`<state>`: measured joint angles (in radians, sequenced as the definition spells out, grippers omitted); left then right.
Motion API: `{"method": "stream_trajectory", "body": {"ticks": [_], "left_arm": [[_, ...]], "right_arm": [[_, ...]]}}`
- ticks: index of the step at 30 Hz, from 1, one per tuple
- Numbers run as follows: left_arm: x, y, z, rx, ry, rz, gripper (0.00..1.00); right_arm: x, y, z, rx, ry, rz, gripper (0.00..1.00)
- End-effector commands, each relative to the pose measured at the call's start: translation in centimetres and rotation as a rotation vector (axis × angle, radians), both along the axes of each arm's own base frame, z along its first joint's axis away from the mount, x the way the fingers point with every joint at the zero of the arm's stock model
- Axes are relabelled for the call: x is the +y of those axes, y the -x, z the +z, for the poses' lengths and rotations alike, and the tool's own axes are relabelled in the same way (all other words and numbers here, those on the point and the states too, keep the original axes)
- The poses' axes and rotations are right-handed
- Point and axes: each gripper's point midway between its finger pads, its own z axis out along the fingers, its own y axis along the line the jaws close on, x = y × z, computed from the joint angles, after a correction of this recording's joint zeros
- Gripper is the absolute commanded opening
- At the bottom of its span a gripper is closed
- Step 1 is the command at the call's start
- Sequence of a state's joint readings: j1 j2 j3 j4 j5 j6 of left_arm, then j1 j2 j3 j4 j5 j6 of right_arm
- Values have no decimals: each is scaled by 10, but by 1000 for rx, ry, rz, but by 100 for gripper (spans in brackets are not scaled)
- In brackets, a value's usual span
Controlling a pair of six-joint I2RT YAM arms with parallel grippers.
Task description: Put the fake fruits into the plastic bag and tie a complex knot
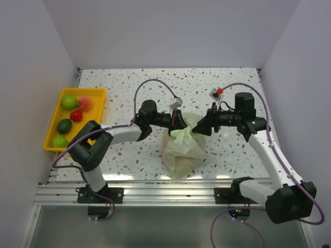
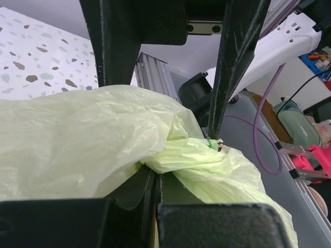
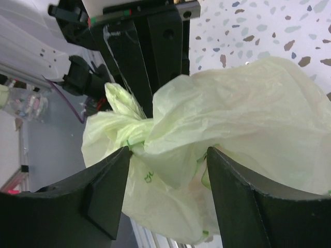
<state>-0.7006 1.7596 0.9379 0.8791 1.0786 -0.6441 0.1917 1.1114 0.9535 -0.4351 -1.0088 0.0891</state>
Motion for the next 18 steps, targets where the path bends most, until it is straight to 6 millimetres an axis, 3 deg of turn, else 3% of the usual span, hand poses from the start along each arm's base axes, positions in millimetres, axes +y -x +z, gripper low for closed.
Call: {"method": "stream_trajectory", "body": {"ticks": [1, 4, 7, 9, 12, 15, 18], "left_arm": [[3, 5, 25, -69, 68, -18, 0], [3, 3, 27, -76, 74, -14, 0], [2, 1, 28, -75, 76, -14, 0], [1, 0, 29, -76, 78, -15, 0], [-1, -2, 31, -77, 79, -14, 0], [-2, -3, 34, -83, 81, -14, 0], [-3, -5, 33, -80, 80, -12, 0]], "right_arm": [[-19, 13, 5, -78, 85, -1, 65], [-34, 37, -6, 20, 110, 1, 59], [-34, 53, -1, 83, 52, -8, 55], [-32, 42, -9, 104, 15, -71, 52], [-28, 36, -18, 142, -27, -94, 34], [-22, 36, -31, 199, -41, -61, 25], [-14, 29, -41, 224, -48, -42, 23]]}}
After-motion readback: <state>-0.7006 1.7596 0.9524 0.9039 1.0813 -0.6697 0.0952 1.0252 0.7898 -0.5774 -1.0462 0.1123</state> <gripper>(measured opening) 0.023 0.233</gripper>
